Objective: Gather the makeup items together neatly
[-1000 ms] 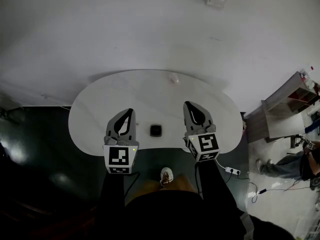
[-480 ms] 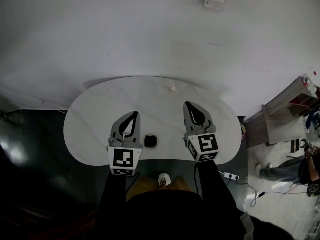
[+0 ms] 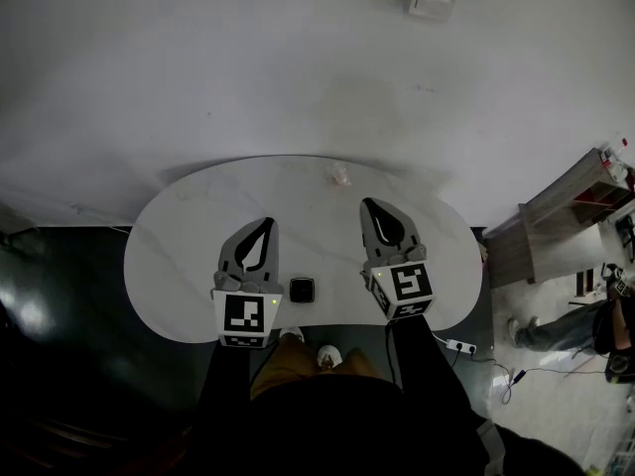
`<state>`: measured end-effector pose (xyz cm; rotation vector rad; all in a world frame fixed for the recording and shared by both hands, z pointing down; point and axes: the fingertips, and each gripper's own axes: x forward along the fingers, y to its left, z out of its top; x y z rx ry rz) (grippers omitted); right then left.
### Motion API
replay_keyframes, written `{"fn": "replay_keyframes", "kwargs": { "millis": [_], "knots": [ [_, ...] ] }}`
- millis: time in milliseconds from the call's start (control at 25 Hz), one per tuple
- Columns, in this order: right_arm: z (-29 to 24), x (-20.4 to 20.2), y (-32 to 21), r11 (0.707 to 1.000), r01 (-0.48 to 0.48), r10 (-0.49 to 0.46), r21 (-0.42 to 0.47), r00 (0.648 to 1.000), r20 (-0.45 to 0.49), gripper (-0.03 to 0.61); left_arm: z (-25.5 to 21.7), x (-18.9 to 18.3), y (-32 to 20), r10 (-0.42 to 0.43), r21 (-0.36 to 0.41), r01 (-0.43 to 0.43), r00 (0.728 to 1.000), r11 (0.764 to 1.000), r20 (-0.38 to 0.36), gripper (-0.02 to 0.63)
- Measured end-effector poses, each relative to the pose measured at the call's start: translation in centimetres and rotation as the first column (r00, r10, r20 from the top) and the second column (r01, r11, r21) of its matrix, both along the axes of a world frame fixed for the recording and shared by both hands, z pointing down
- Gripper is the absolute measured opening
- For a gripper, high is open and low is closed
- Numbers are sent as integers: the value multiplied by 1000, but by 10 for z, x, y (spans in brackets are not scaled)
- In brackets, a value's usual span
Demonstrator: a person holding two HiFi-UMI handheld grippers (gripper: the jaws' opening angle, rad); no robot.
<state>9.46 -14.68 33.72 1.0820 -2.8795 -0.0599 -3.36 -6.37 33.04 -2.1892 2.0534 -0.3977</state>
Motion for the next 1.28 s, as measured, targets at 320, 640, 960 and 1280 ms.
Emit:
{"fn": "replay_keyframes", "kwargs": {
  "millis": [320,640,960,1280],
  "knots": [
    [9,-27,-33,997,-68,67,-35,998,-20,26,6,-30,-38,54,-35,-53,998,998,16,14],
    [25,-52,-54,992,-121,119,-42,991,-61,26,7,-49,-65,127,-39,-128,991,991,-33,14],
    [53,-69,-83,986,-165,161,-6,971,-179,34,12,-51,-72,198,6,-199,975,980,-97,14],
    [95,-79,-114,988,-134,109,-77,957,-270,151,8,-50,-74,238,19,-237,970,971,-52,14]
  ]
}}
